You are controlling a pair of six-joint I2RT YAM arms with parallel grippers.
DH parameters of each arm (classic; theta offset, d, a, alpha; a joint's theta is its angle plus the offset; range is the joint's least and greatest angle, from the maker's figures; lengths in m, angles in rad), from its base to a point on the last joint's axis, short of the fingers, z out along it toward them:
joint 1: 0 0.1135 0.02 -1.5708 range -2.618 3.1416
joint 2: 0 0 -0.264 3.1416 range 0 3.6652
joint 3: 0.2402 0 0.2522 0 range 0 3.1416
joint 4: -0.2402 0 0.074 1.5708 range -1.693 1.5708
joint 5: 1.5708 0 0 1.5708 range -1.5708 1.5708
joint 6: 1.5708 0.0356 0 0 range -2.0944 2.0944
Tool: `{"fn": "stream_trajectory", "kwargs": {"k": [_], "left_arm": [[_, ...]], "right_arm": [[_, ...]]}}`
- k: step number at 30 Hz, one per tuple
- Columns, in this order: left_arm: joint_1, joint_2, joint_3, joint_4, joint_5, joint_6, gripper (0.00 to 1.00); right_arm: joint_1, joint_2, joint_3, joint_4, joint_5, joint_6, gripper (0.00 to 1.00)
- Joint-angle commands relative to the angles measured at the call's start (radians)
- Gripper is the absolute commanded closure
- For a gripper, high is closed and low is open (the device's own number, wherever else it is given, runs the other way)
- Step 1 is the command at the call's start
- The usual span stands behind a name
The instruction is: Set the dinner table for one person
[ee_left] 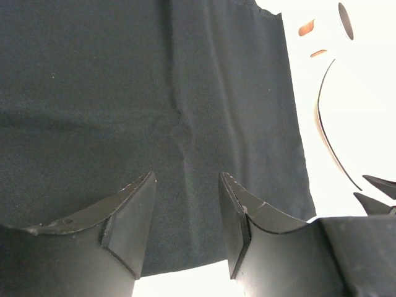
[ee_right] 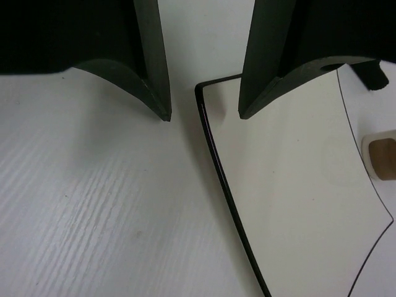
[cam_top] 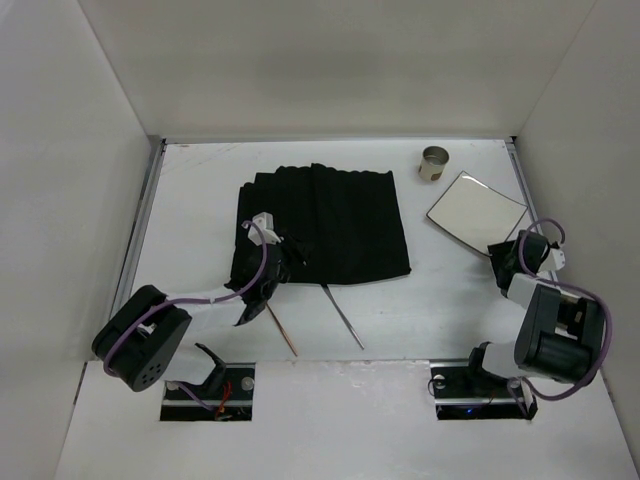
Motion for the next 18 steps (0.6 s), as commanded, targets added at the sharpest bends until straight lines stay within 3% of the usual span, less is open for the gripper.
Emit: {"fn": "stream_trajectory", "kwargs": {"k": [1,10,18], "left_arm": [[0.009,-0.006,-0.012,0.072,-0.014,0.003,0.57],[0.014,0.003,-0.014,0.080,-0.014,-0.003,0.57],[0.017,-0.003,-0.018,0.086,-0.013,-0.003,0.57]], "right_arm": [[-0.006,0.027,-0.030,0.167,-0.074,0.053,0.47],[-0.008,0.052,-0.072,0.252,-0.068,0.124,0.56],[0.005,0.039,-0.061,0.220,0.038,0.196,0.78]]}}
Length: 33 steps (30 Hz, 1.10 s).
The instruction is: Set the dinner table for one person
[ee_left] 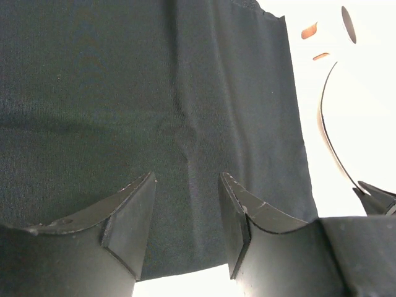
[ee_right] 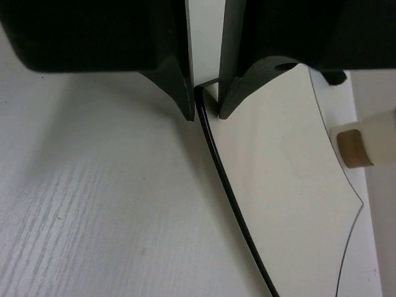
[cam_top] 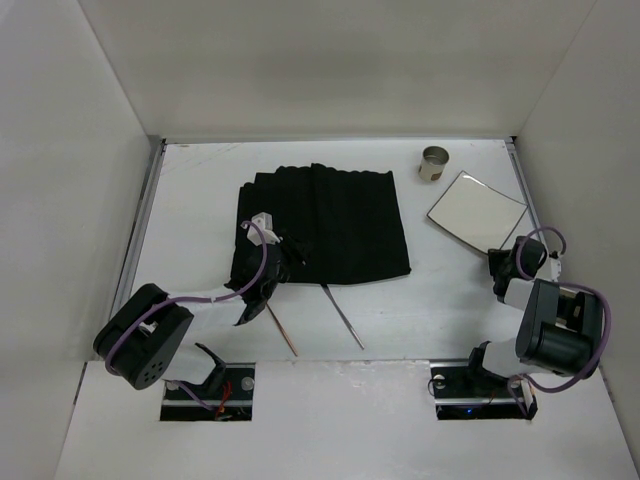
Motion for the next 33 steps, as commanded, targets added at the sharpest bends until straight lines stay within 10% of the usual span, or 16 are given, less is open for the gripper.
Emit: {"fn": "stream_trajectory", "kwargs": {"k": [1,18,33], "left_arm": [[0.010,-0.021,-0.017,0.070,-0.014,0.001,0.57],[0.010,-0.016,-0.017,0.072,-0.014,-0.004,0.57],[0.006,-0.013,-0.015,0.072,-0.012,-0.005,0.57]], "right_arm": [[0.014,-0.002,0.019,0.048,0.072,0.051,0.81],[0.186,-0.033,-0.104,0.048,-0.017,0.001,0.91],[0.119,0.111,-0.023,0.084,-0.103,-0.010,0.50]]}}
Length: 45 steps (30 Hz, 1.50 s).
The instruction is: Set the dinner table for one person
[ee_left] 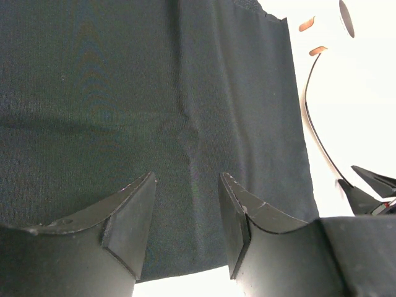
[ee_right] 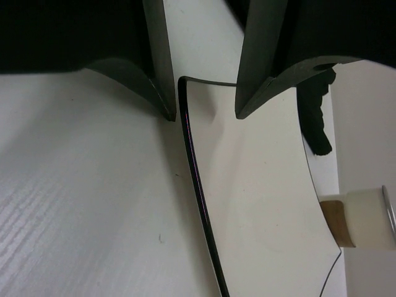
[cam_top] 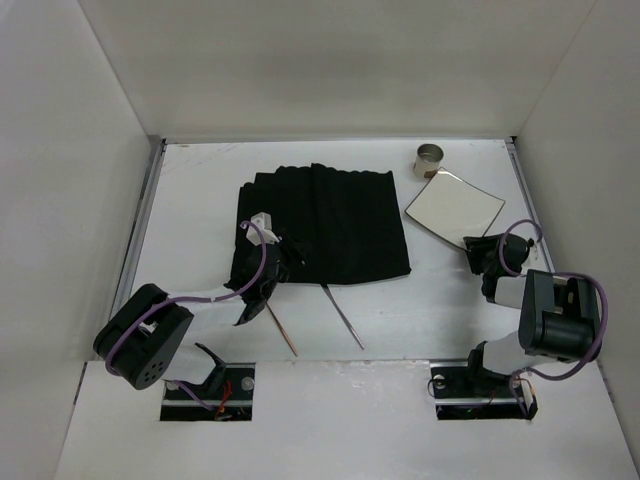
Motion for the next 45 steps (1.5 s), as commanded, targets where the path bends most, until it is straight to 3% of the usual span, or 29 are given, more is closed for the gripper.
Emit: {"fn": "stream_trajectory", "kwargs": {"k": [1,19,23,28,29,33,37,45], "left_arm": [[0.001,-0.013,-0.013,0.072,-0.012,-0.005,0.57],[0.001,-0.012,-0.010,0.072,-0.014,0.000,0.57],[0.003,-0.015,-0.011,0.072,-0.015,0.000,0.57],[0.000,-0.012,-0.010,0.072,-0.015,0.001,0.57],[0.000,-0.012,-0.010,0.072,-0.015,0.001,0.57],[0.001,-0.010,-0.010,0.072,-0.015,0.003,0.57],[0.001,-0.012,-0.010,0.072,-0.015,0.005,0.57],[0.014,-0.015,-0.013,0.072,-0.015,0.001,0.57]], "right_arm": [[-0.032,0.048,0.001,-0.062,0.005,-0.012,0.51],[-0.095,0.178,0.059,-0.034,-0.095,-0.003,0.56],[-0.100,0.212,0.076,-0.028,-0.130,-0.010,0.63],[-0.102,0.215,0.079,-0.026,-0.135,-0.010,0.64],[-0.121,0.232,0.068,0.030,-0.187,-0.007,0.87],[-0.112,0.108,0.012,0.049,-0.117,-0.010,0.96],[-0.105,-0.061,-0.030,0.027,-0.078,-0.009,0.97],[-0.080,-0.475,0.011,-0.238,-0.029,-0.050,0.98]]}}
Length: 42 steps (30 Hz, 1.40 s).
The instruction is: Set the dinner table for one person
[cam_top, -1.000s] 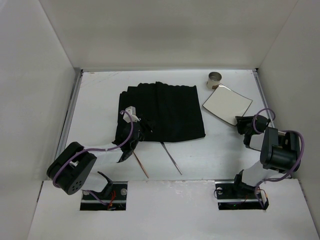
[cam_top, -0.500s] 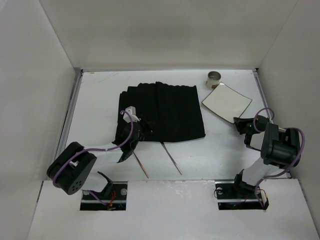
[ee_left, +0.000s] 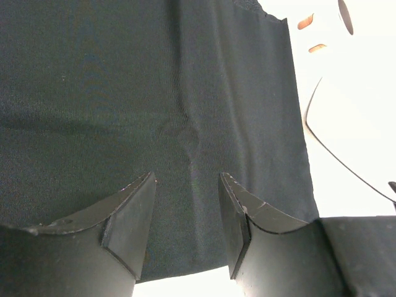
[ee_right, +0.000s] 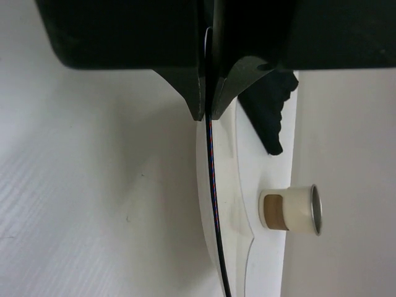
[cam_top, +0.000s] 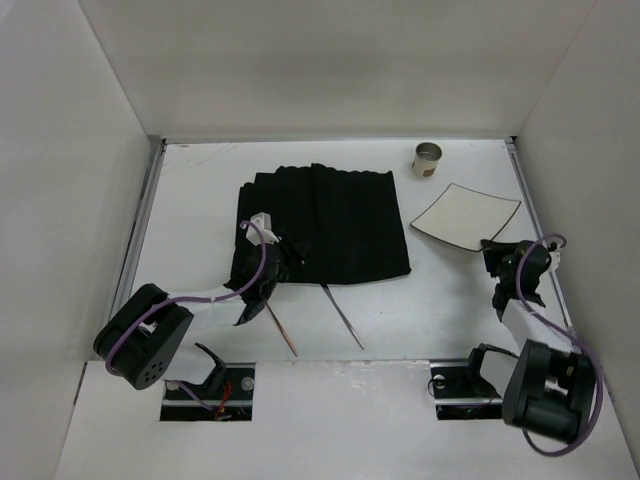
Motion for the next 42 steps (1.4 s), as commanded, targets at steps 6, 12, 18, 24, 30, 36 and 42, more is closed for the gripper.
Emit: {"fn": "stream_trajectory", "kwargs": {"k": [6,12,18,24,30,36,42], "left_arm": [[0.031,-0.023,-0.017,0.071,-0.015,0.010,0.57],[0.089,-0.047,-0.034,0.060,-0.015,-0.001,0.58],[0.131,-0.058,-0.050,0.051,-0.016,-0.028,0.58],[0.140,-0.049,-0.045,0.051,-0.013,-0.035,0.58],[0.172,-0.053,-0.056,0.050,-0.010,-0.051,0.58],[0.221,-0.084,-0.080,0.044,-0.013,-0.070,0.58],[0.259,-0.113,-0.105,0.031,-0.010,-0.088,0.58]], "right_arm": [[0.041,-0.354,0.123,-0.213,0.016,-0.047,0.97],[0.155,-0.446,0.228,-0.286,-0.032,-0.038,0.98],[0.287,-0.528,0.292,-0.316,0.002,-0.024,0.98],[0.402,-0.508,0.356,-0.304,0.032,-0.020,0.98],[0.603,-0.341,0.395,-0.162,0.055,-0.001,0.97],[0.764,-0.050,0.433,0.110,0.057,0.051,0.97],[0.837,0.222,0.493,0.346,0.104,0.069,0.97]]}}
